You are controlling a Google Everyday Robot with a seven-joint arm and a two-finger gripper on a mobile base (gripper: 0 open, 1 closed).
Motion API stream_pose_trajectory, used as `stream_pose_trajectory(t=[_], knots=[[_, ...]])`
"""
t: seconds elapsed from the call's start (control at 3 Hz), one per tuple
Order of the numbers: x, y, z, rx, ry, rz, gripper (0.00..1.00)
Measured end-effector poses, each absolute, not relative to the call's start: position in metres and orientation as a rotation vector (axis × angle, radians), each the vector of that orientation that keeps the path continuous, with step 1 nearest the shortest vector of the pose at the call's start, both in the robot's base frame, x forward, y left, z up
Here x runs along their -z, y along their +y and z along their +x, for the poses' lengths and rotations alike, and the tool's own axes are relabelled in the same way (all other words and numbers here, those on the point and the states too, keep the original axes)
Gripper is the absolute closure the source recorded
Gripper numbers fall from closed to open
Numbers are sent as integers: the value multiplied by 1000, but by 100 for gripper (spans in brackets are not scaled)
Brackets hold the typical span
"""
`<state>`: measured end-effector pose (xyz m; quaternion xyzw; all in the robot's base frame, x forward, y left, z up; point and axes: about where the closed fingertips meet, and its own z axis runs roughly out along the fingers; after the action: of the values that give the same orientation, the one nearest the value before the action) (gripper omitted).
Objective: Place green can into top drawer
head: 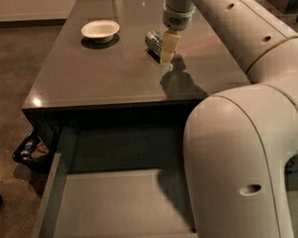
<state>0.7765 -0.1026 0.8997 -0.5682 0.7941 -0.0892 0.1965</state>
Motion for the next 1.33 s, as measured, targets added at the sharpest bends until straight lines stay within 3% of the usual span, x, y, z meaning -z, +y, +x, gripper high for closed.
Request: stream_pose_trajectory(t=[0.67,1.33], knots=[[-863,-106,806,49,2219,-1448,0],[-856,-90,818,-4,2161,-1470,0]])
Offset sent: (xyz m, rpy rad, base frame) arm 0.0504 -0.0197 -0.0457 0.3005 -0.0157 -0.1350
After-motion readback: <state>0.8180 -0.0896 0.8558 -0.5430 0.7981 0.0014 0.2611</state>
